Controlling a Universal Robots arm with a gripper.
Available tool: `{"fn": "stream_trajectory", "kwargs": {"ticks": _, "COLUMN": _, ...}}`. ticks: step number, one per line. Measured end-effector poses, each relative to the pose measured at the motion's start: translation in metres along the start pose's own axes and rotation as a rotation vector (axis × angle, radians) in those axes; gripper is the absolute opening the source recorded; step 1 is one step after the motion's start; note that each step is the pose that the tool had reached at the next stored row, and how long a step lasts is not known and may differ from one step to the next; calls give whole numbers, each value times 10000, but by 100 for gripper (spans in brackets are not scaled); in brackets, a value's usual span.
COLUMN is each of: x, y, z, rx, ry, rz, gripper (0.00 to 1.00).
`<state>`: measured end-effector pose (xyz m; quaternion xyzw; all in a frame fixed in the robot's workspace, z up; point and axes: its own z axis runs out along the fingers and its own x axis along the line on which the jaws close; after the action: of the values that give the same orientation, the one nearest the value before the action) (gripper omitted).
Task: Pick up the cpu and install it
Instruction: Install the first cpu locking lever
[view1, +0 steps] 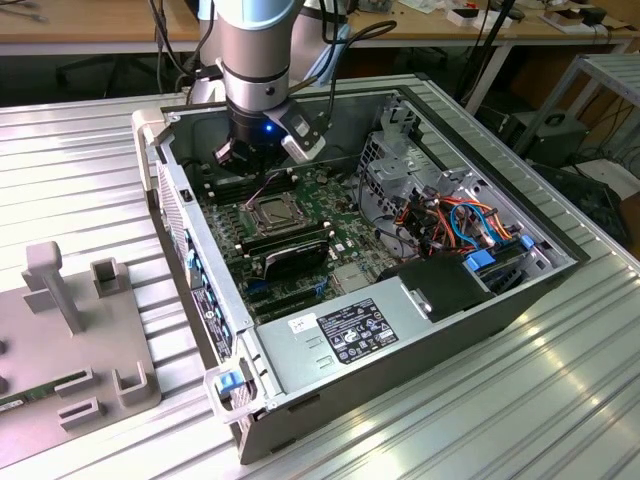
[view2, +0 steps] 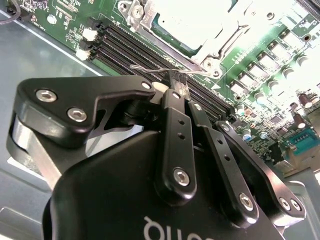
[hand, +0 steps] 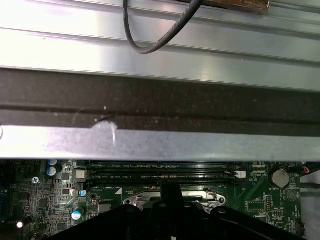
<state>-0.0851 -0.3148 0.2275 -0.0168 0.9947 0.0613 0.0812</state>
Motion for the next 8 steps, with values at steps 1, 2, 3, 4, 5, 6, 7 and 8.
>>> {"fn": "stream_trajectory", "kwargs": {"ticks": 1, "x": 0, "y": 0, "z": 5, "rx": -3, "ry": -2, "rz": 0, "gripper": 11}}
{"fn": "stream_trajectory", "kwargs": {"ticks": 2, "x": 0, "y": -1, "z": 10, "rx": -3, "ry": -3, "rz": 0, "gripper": 11}}
{"fn": "stream_trajectory", "kwargs": {"ticks": 3, "x": 0, "y": -2, "z": 18, "rx": -1, "ry": -1, "rz": -1, "gripper": 11}}
{"fn": "stream_trajectory", "kwargs": {"ticks": 4, "x": 0, "y": -4, "z": 32, "rx": -1, "ry": 0, "rz": -1, "gripper": 11}}
{"fn": "stream_trajectory", "kwargs": {"ticks": 5, "x": 0, "y": -5, "z": 43, "rx": -2, "ry": -1, "rz": -1, "gripper": 11}}
{"fn": "stream_trajectory", "kwargs": {"ticks": 6, "x": -1, "y": -7, "z": 55, "rx": -1, "ry": -1, "rz": -1, "gripper": 11}}
{"fn": "stream_trajectory", "kwargs": {"ticks": 7, "x": -3, "y": -9, "z": 68, "rx": -1, "ry": 0, "rz": -1, "gripper": 11}}
{"fn": "stream_trajectory", "kwargs": {"ticks": 8, "x": -5, "y": -10, "z": 80, "rx": 0, "ry": 0, "rz": -1, "gripper": 11}}
